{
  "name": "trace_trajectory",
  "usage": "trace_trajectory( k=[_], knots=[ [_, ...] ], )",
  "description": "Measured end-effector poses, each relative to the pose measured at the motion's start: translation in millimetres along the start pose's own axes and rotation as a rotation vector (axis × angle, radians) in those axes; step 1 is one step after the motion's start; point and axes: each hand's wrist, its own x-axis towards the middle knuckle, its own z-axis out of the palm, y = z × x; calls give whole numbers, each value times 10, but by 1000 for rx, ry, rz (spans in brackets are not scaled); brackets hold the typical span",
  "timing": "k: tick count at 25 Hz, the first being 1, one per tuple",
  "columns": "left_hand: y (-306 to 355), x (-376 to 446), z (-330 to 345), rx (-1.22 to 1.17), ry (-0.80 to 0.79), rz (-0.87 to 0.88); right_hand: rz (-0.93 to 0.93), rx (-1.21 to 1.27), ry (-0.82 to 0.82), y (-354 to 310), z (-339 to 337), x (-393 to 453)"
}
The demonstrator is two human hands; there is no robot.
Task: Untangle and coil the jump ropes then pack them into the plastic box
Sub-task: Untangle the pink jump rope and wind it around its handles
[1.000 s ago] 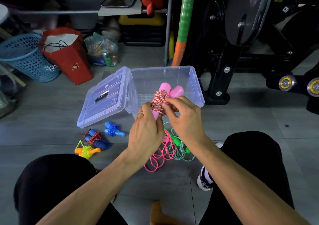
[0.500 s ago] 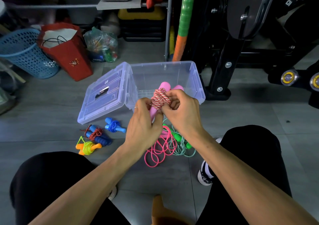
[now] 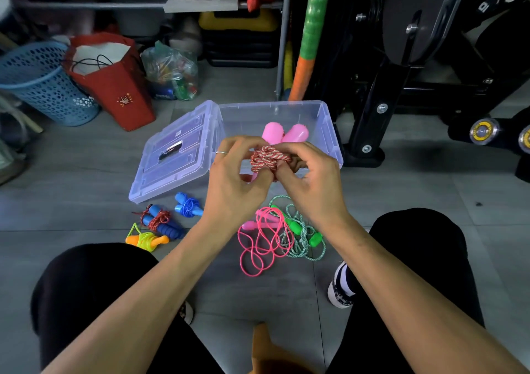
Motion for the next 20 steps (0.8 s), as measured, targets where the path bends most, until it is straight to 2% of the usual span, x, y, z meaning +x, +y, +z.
trace_trajectory(
  k=[6, 11, 14, 18, 20],
  knots=[
    [6, 79, -117, -59, -121, -105, 5, 50, -21, 23, -15, 0],
    [-4, 109, -280, -309, -221, -143, -67, 115, -41, -5, -97, 27],
    [-21, 136, -355, -256, -264, -127, -166, 60, -69, 8, -109, 16],
    [-82, 158, -394, -54, -324, -68, -319, -33, -63, 59, -50, -53],
    [-90, 163, -398, -111, -300, -56, -374, -50, -36, 89, -38, -51]
  ],
)
